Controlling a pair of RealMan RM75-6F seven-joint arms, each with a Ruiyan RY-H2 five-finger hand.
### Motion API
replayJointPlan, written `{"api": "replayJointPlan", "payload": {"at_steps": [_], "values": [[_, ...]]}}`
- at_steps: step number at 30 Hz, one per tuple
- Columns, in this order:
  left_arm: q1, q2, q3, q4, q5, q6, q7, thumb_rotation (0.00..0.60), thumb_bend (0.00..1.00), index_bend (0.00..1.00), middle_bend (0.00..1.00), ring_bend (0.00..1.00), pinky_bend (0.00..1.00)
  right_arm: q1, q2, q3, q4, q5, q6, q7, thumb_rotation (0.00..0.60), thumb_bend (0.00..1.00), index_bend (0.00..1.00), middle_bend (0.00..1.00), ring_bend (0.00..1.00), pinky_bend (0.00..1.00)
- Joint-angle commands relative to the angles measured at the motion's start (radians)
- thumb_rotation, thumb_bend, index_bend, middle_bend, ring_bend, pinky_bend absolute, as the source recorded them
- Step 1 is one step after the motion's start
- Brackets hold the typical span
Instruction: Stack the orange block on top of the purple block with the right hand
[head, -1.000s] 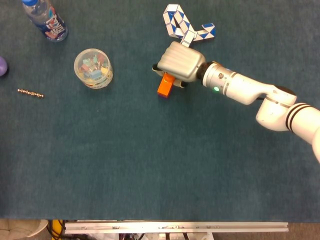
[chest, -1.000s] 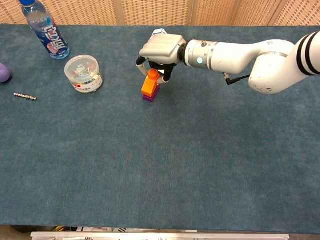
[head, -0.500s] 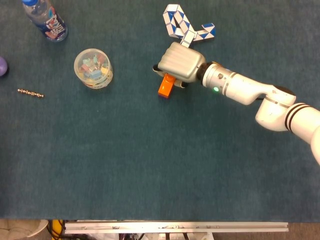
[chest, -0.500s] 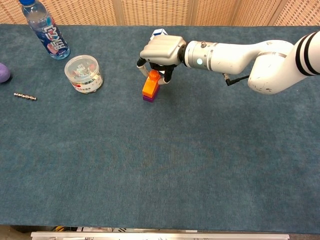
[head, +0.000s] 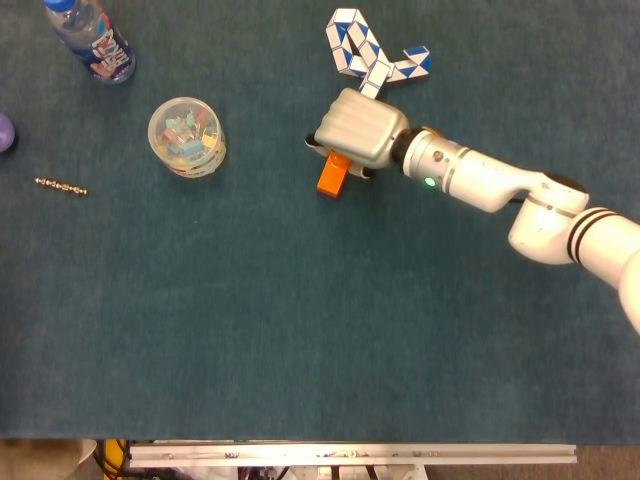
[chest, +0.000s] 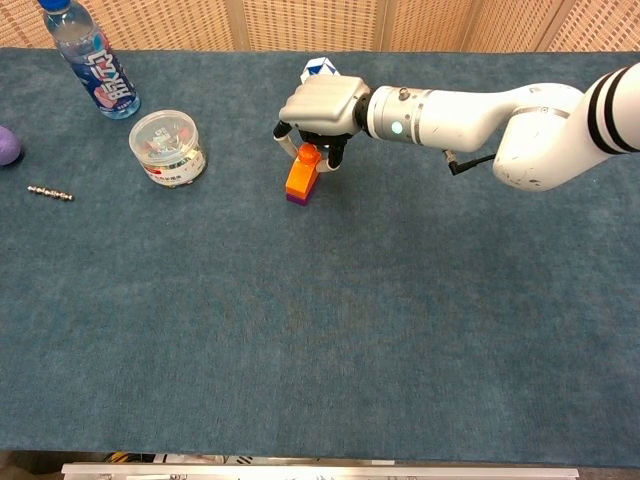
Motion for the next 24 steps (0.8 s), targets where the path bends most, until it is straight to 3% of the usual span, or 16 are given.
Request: {"api": "replayJointPlan", "payload": {"at_steps": [1,11,13,18,21,24], "values": [[0.0,0.0,0.0,0.001,0.001,0.0,-0.001,0.6,0.16,0.24,0.25,0.23,0.25,0.001,-0.001,-0.001,-0.001,0.001,-0.004,-0.008,0.6,0.24,0.61,0.91,0.89,0.93],[0.002,-0.001,-0.001,0.005,-0.001,0.003,-0.008,0.6,0.16,0.24,0.25,0.23,0.25,0.001,0.005,0.006,-0.015,0.014,-0.012,-0.023,0.6,0.24,0.6,0.89,0.89,0.93],[0.001,-0.001,-0.001,0.005,0.0,0.001,-0.007,0.6,0.16,0.24,0.25,0.23,0.25,-0.001,0.013,0.009,-0.024,0.018,-0.01,-0.033,0.6,0.2,0.56,0.88,0.88,0.93],[0.0,-0.003,0.0,0.006,0.004,0.001,-0.003,0.6,0.16,0.24,0.25,0.23,0.25,-0.014,0.037,0.026,-0.061,0.037,0.006,-0.056,0.6,0.02,0.29,0.81,0.83,0.93],[-0.001,-0.003,-0.001,0.005,0.005,0.0,-0.003,0.6,0.16,0.24,0.25,0.23,0.25,-0.026,0.057,0.035,-0.094,0.047,0.02,-0.078,0.6,0.0,0.19,0.75,0.79,0.91],[-0.002,-0.001,-0.002,0.006,0.005,0.0,-0.007,0.6,0.16,0.24,0.25,0.23,0.25,-0.047,0.087,0.055,-0.144,0.07,0.046,-0.091,0.6,0.0,0.14,0.65,0.72,0.83]]}}
